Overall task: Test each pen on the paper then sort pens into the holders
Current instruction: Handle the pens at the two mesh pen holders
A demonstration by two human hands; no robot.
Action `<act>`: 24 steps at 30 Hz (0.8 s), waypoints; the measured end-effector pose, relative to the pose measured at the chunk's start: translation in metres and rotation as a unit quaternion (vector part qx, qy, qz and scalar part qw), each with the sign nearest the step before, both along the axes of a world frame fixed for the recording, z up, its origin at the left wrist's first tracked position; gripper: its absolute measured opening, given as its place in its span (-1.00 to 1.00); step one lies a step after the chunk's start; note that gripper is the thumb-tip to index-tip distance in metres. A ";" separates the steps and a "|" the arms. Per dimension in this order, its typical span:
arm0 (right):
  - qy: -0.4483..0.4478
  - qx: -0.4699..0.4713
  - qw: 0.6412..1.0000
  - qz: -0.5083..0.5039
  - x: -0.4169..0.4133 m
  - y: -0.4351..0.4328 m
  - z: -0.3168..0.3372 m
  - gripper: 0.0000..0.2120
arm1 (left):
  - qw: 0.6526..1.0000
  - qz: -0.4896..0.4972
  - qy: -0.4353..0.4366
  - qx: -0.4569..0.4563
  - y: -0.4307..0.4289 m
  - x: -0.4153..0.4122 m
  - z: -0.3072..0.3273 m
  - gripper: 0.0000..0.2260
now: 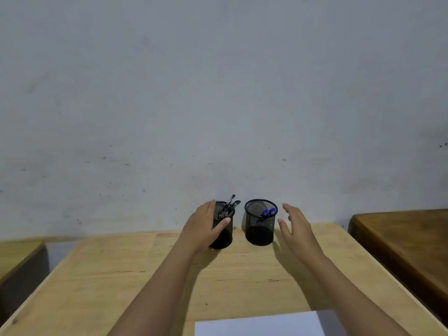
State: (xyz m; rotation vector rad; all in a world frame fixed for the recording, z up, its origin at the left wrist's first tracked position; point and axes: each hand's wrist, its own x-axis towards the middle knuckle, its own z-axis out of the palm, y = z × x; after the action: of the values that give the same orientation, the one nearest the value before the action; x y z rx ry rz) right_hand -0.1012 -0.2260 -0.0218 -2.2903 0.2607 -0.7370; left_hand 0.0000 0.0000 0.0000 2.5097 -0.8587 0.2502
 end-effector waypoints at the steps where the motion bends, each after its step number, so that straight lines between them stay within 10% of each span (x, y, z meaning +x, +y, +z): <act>1: -0.020 -0.001 1.000 0.008 0.007 -0.001 -0.002 -0.61 | 1.000 0.000 -0.007 0.004 -0.006 0.006 -0.001 -0.37; 11: -0.074 -0.076 0.992 0.073 0.042 0.007 0.010 -0.78 | 0.999 -0.042 0.024 -0.015 -0.045 0.032 0.008 -0.46; 24: 0.080 -0.119 0.978 0.151 0.071 0.013 0.026 -0.74 | 0.991 -0.066 0.067 -0.094 -0.047 0.044 0.006 -0.81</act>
State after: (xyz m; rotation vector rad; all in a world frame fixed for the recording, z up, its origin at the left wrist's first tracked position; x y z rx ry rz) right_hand -0.0299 -0.2126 0.0043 -2.5433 -0.1103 -0.4461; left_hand 0.0436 -0.0470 0.0056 2.2569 -0.8994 0.1108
